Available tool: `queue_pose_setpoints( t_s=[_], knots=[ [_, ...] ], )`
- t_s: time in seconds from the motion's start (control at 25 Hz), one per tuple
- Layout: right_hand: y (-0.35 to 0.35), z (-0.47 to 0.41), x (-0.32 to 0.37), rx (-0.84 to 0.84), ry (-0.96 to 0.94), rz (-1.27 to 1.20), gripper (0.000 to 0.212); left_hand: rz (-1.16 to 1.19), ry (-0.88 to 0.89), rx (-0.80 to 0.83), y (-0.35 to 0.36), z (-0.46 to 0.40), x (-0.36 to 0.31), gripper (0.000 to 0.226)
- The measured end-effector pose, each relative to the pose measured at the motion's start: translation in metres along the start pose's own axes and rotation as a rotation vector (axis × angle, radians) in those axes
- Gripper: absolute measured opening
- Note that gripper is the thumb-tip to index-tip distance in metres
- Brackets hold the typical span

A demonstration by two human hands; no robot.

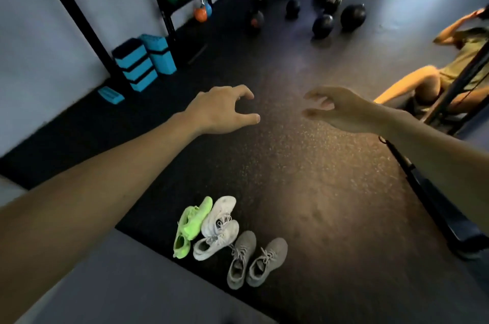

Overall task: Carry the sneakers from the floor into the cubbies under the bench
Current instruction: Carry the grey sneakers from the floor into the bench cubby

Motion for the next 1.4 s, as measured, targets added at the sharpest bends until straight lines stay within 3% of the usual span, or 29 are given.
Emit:
queue_pose_setpoints(
  t_s=[0.16, 0.48, 0.68, 0.92, 1.24, 1.4],
  knots=[
    [0.093, -0.061, -0.055, 0.087, 0.09, -0.017, 0.054, 0.033, 0.039, 0.058, 0.086, -0.082, 0.049, 0.06],
    [0.375, -0.142, -0.171, 0.263, 0.184, -0.08, 0.051, 0.159, 0.069, 0.265, 0.369, -0.201, 0.159, 0.058],
    [0.57, -0.147, -0.234, 0.397, 0.261, -0.133, 0.048, 0.224, 0.024, 0.398, 0.577, -0.214, 0.222, 0.058],
    [0.768, -0.109, -0.266, 0.584, 0.352, -0.191, 0.047, 0.239, -0.013, 0.568, 0.766, -0.185, 0.268, 0.055],
    [0.895, -0.071, -0.263, 0.703, 0.434, -0.164, 0.036, 0.016, -0.003, 0.683, 0.884, -0.148, 0.285, 0.052],
    [0.914, -0.075, -0.263, 0.641, 0.467, -0.103, 0.031, -0.242, 0.044, 0.709, 0.901, -0.147, 0.283, 0.025]
  ],
)
Point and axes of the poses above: each hand's wrist, its own z-axis away from the middle knuckle, its own y-axis out of the palm, x = y × z, the point moved 4 cm from there along -z, towards the middle knuckle, and after that the axes turned 14 degrees about x, right-handed, at the moved point
